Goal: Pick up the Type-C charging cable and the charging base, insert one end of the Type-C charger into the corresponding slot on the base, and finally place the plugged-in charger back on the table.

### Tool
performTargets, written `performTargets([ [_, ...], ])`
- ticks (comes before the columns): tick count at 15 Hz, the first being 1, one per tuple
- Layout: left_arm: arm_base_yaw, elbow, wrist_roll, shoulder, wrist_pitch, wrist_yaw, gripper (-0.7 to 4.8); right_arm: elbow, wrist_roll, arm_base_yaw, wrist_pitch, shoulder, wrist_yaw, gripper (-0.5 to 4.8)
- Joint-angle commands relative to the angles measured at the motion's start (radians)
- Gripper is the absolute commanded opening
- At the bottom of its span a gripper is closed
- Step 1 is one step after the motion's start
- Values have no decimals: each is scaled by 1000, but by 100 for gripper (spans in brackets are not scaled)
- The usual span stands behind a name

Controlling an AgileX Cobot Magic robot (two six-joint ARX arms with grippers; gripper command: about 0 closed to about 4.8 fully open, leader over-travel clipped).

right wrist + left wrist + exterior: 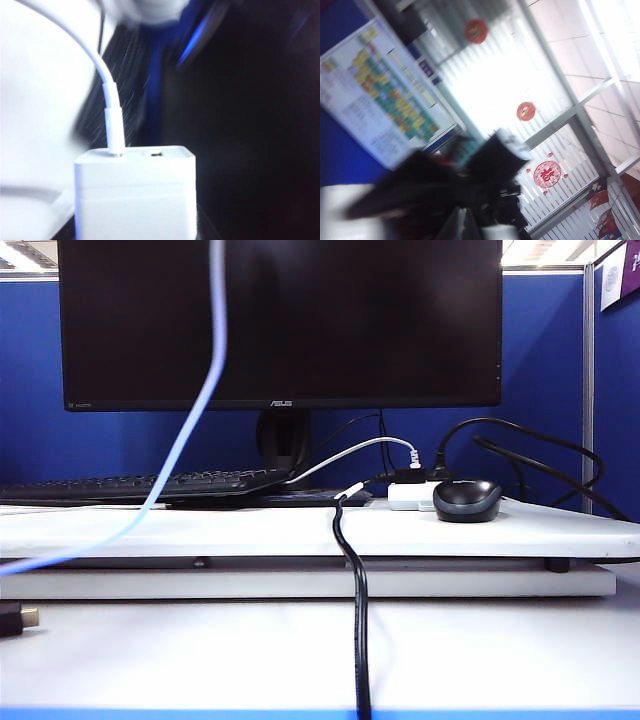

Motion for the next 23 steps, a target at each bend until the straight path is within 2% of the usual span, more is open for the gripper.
performTargets([
  [1,8,3,-32,-23,80,-57,-6,5,314,-3,-162,94,92,0],
  [2,8,3,-43,-24,80,-55,-6,5,337,-1,-212,164,73,0],
  [4,8,3,-43,-24,79,-55,-6,5,432,0,-219,200,-58,0],
  [5,8,3,-42,-24,82,-39,-6,5,685,1,-182,219,-166,-1],
  [6,15,3,11,-30,84,-29,-6,5,995,0,-121,243,-168,-1],
  [8,39,3,46,-30,70,-32,-6,5,994,1,-137,246,-198,0],
  [9,55,3,119,-30,56,-35,-6,5,995,1,-114,246,-200,-1],
  [10,64,3,251,-29,49,-28,-6,5,1027,1,-97,254,-179,-1],
  [11,64,3,306,-30,43,-28,-6,5,1047,0,-87,258,-146,-1],
  [12,64,3,397,-30,43,-19,-6,5,1066,1,-61,275,-69,-1],
  [14,64,3,391,-43,19,-47,-6,5,1065,1,-50,295,-70,-1],
  [16,64,4,399,-137,-98,-133,-5,5,1065,0,-44,296,-69,-1],
  [17,64,4,418,-194,-120,-190,-6,5,1065,-1,-36,296,-69,-1],
  [18,64,4,773,-326,-492,-483,-6,5,1065,-1,28,296,-69,-1],
  [19,64,13,1069,-401,-842,-879,-6,5,1065,-1,35,296,-69,-1],
  [21,64,31,1164,-417,-990,-1001,-6,5,1065,-1,36,296,-69,-1],
  [22,64,85,1310,-417,-1228,-1151,-6,5,1078,-1,58,313,-61,-1],
  [23,64,99,1331,-417,-1280,-1186,-6,6,1096,-1,69,330,-37,-1],
])
